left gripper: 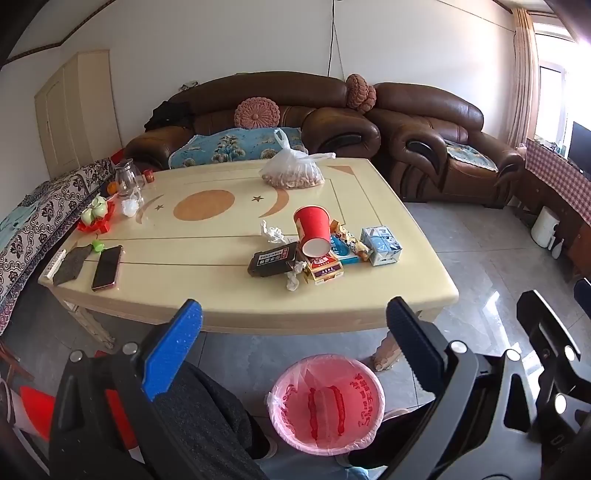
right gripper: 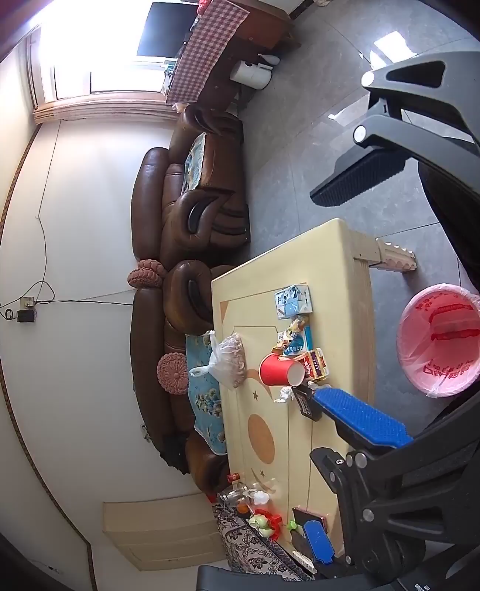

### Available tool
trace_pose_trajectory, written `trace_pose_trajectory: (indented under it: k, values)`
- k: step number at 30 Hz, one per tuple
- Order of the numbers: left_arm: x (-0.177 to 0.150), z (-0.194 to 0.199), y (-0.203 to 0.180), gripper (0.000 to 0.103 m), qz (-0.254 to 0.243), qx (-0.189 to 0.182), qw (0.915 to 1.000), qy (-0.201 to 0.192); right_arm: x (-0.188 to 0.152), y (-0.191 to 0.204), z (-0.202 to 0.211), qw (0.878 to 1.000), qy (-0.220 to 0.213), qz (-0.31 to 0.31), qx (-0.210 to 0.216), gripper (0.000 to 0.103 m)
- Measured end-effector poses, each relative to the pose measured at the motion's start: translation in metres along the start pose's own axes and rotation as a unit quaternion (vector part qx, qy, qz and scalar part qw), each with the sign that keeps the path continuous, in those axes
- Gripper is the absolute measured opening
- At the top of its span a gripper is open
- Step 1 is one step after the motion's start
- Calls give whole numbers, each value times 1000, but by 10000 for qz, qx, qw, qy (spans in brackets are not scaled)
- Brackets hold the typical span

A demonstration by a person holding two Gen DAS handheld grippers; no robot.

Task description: Collect trash

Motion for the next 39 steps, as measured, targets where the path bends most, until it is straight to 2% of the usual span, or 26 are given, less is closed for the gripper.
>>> trace_pose_trajectory:
  k: [39]
  values:
    - [-2,2,1,98,67,-29,10000,-24,8,9,5,9999,-17,-15,118,97]
Point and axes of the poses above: each gripper's, at about its wrist camera, not at the fingertips, and z roughly against the way its jaws point, y to its left, x to its top, the point moved 10 cm from there along -z, roughly the way its jaws point, and after that the axes turned 6 degrees about -z, right-handed, at the moved point
